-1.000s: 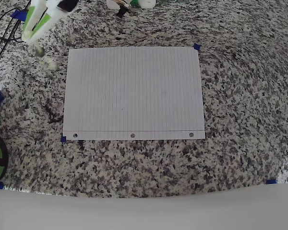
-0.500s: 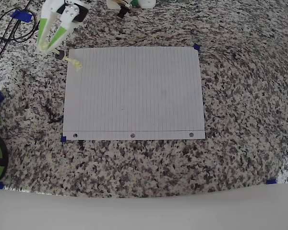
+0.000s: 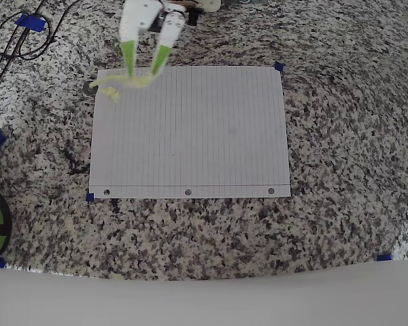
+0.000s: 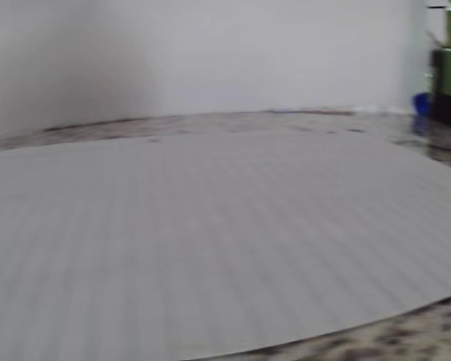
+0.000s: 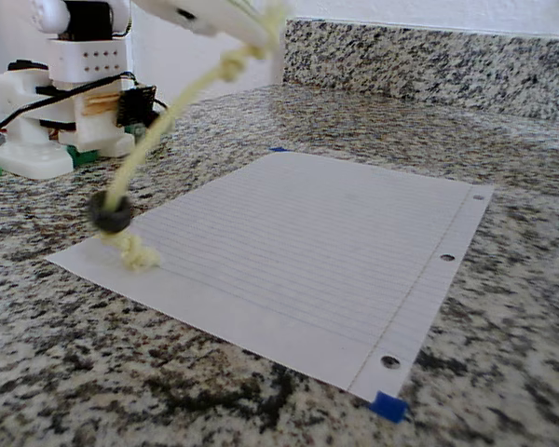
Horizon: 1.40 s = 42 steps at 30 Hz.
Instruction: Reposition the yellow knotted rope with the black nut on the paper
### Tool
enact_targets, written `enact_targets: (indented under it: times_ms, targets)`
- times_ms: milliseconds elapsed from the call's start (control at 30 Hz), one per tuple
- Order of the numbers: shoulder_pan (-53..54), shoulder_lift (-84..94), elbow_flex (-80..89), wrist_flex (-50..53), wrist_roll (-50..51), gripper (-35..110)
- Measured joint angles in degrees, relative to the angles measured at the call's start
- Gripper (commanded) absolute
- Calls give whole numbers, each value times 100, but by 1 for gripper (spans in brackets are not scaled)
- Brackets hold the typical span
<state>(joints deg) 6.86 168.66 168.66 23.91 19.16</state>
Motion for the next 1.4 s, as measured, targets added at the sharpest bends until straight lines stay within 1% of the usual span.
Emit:
enact_targets:
  times_ms: [333,533,600,667,867,1333,1367,1400]
  targets:
    - [-1459,1028,650,1204,88,0]
    - [-1942,1521,668,1837,-18,0]
    - [-2109,1687,729,1872,-176,0]
    - [-2268,1863,738,1872,-554,0]
    - [-2452,2461,1116,1925,-1266,0]
    - [-2435,2435,1187,1934,-1380,0]
    - [-2435,2417,1187,1934,-1380,1]
    - [-2435,2391,1187,1934,-1380,5]
